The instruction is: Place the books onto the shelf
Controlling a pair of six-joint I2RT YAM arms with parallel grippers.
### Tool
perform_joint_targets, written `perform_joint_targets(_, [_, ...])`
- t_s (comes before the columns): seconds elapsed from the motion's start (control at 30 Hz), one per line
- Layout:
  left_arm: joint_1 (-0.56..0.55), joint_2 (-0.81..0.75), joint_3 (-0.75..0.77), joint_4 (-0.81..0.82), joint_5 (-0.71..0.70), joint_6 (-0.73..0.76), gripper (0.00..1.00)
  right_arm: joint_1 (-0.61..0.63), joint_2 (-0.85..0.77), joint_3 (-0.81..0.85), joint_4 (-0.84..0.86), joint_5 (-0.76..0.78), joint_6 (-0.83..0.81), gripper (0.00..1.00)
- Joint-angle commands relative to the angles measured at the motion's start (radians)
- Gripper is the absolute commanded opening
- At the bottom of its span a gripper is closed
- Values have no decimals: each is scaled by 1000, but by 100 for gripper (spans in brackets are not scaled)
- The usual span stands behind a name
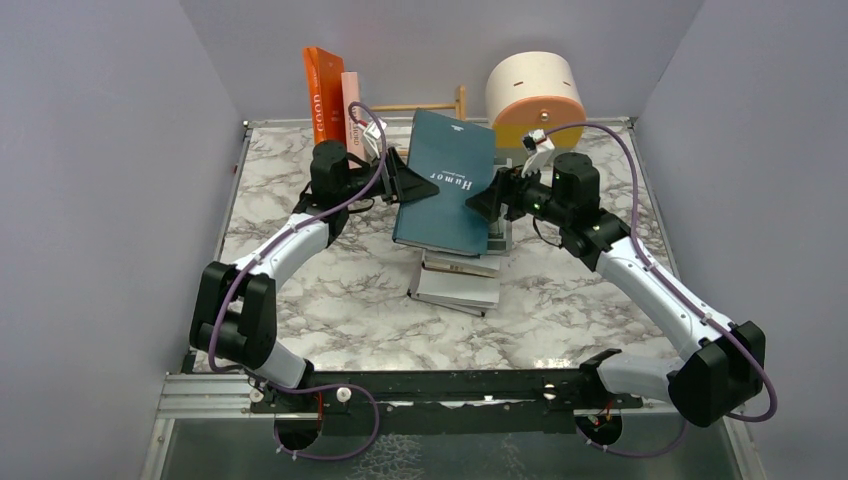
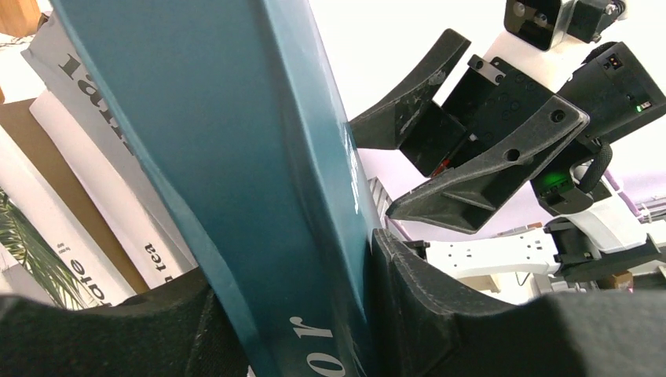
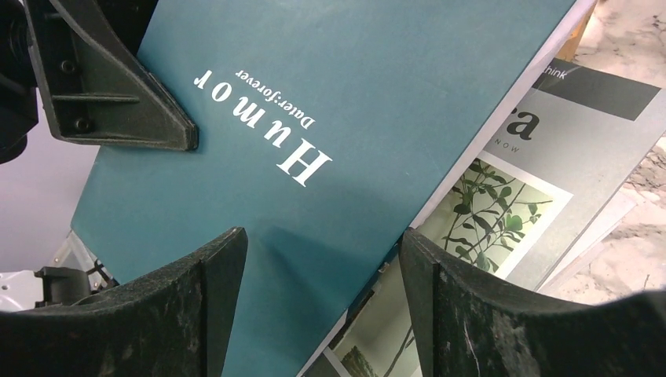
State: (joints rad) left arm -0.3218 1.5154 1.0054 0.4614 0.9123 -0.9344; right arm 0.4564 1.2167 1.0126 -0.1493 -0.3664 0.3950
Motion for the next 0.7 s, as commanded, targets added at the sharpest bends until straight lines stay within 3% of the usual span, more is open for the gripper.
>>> perform_joint_targets(0.0, [-10,21,45,59,33,12,38,13,-17,27,65,-61,-7,68])
perform_joint_targets(0.23, [-11,41,78,72,30,14,0,13,-52,29,64,-31,-20,69])
perform_joint_targets(0.43, [-3,2,95,77,-21,32,0,12,-116,42,6,78,-48,79])
perform_joint_targets(0.67, [33,-73,129,77,-85,44,0,11,-217,43,-50,191,-79,84])
